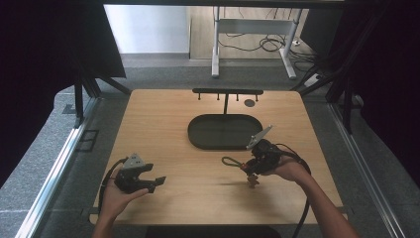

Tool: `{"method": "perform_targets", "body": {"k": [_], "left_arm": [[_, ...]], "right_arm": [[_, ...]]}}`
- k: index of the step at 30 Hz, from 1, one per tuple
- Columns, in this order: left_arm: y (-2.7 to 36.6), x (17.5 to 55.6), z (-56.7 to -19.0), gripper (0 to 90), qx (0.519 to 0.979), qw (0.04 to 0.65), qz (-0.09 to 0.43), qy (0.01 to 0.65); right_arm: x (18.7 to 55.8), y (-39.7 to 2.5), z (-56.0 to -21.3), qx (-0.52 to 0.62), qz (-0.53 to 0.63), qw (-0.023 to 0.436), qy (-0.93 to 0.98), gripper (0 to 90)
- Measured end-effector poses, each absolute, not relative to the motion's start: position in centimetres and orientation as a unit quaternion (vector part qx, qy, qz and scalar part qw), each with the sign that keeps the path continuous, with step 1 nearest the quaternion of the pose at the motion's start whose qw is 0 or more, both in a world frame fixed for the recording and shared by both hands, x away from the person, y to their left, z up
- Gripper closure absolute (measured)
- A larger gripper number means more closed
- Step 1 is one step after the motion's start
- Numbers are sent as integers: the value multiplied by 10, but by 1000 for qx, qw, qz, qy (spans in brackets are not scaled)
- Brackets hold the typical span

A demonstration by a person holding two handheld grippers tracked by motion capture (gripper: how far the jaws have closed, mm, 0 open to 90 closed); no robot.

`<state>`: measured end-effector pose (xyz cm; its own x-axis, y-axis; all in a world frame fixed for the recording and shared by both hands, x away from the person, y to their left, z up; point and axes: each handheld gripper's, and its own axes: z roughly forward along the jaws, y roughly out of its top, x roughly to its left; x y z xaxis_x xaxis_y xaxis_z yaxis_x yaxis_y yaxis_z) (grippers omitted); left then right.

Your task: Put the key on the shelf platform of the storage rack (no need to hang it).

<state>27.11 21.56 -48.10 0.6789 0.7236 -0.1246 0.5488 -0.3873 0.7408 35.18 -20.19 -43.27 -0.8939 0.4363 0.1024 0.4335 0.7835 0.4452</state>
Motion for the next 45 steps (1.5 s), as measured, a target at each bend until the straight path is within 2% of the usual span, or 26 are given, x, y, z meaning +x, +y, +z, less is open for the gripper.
{"method": "perform_targets", "body": {"k": [16,45], "left_arm": [[215,271,-480,288,826,406,102,378],[215,272,-482,284,828,402,96,378]], "right_arm": [[361,-205,-401,225,252,19,941,668],[395,-206,-380,234,251,32,939,669]]}}
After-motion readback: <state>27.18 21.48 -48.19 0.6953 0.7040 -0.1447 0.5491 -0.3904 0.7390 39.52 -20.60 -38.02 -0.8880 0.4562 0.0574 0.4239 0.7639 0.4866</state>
